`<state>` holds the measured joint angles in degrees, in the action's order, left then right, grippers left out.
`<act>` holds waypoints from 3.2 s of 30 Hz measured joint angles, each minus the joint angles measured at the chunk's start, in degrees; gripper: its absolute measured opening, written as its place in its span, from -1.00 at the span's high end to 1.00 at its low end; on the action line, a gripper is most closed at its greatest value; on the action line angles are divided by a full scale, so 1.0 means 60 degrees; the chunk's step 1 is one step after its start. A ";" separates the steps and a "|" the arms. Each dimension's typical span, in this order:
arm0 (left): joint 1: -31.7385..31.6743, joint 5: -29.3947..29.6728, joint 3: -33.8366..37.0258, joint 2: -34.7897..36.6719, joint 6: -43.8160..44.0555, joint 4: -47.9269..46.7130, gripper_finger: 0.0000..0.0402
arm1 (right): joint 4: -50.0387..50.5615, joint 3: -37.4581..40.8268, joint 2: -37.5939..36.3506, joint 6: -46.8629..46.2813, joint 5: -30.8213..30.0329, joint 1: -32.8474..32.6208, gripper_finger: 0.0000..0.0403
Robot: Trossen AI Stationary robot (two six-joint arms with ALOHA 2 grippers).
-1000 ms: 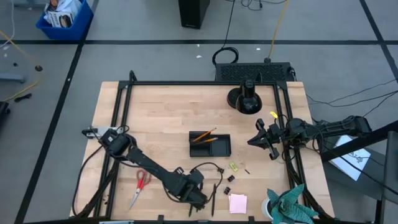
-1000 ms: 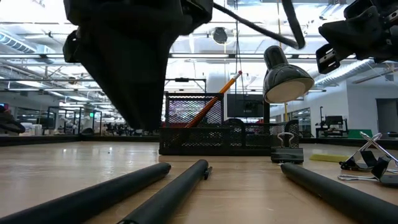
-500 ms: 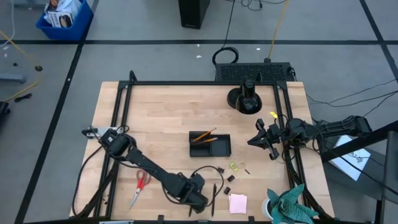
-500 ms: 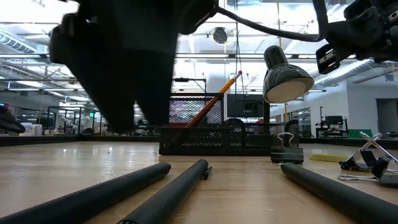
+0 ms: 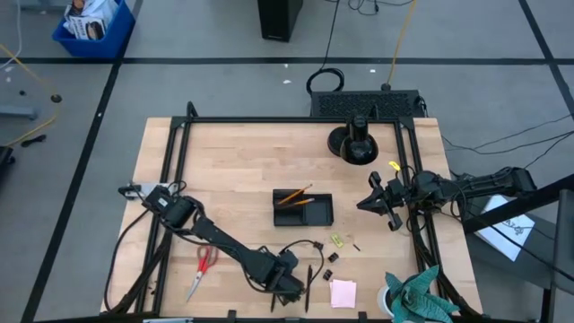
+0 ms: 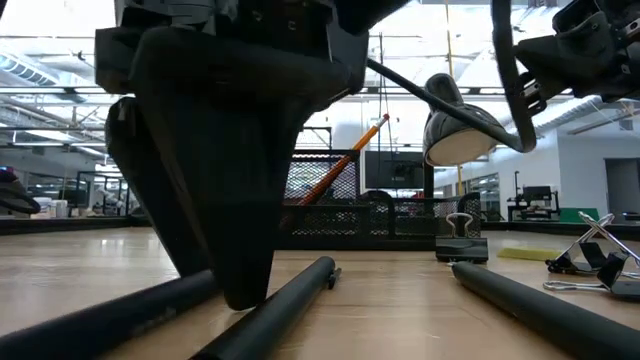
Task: Pick and place office supplies into organizer
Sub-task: Put the black pen into the black desk organizer
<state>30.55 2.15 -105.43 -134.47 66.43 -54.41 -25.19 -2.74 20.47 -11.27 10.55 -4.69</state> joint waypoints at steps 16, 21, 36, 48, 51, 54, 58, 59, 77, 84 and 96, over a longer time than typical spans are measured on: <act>0.0295 -0.0109 0.0026 -0.0171 -0.0737 0.0163 0.62 | 0.0037 0.0000 0.0033 -0.0004 0.0000 0.0004 0.90; 0.0319 -0.0080 0.0029 -0.0175 -0.1175 0.0250 0.93 | 0.0033 0.0002 0.0033 -0.0002 0.0000 0.0004 0.90; 0.0568 0.3638 0.0175 0.0856 -0.1683 -0.0442 0.96 | 0.0028 0.0001 0.0111 -0.0084 0.0004 0.0004 0.90; 0.0721 0.7916 0.0091 0.3001 -0.5248 0.0250 0.92 | 0.0014 0.0000 0.0239 -0.0084 0.0007 0.0004 0.90; 0.0489 0.8144 0.0091 0.3253 -0.6694 0.1105 0.96 | -0.0007 0.0004 0.0258 -0.0084 0.0007 0.0004 0.90; 0.0147 0.8243 0.0089 0.3482 -0.7815 0.1537 0.94 | -0.0047 0.0002 0.0269 -0.0087 0.0011 0.0004 0.90; -0.0302 0.8255 0.0087 0.3654 -0.8360 0.1541 0.91 | 0.0041 0.0003 0.0274 -0.0234 0.0019 0.0007 0.90; -0.0414 0.8237 0.0087 0.3686 -0.8425 0.1601 0.91 | 0.0040 0.0004 0.0281 -0.0237 0.0029 0.0007 0.90; -0.2435 0.4938 0.3554 0.5215 -1.2978 0.9672 0.96 | 0.0030 0.0003 0.0328 -0.0255 0.0036 0.0007 0.90; -0.2601 0.4549 0.6874 0.7533 -1.3436 1.2297 0.96 | 0.0114 0.0003 0.0342 -0.0259 0.0040 0.0004 0.90; -0.3214 0.3031 0.9582 0.8320 -1.2597 1.4312 0.96 | -0.0047 0.0004 0.0415 -0.0256 -0.0007 0.0007 0.90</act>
<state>11.26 20.33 -47.93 -84.55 -9.15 31.47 -25.47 -2.72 22.96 -12.80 10.50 -4.64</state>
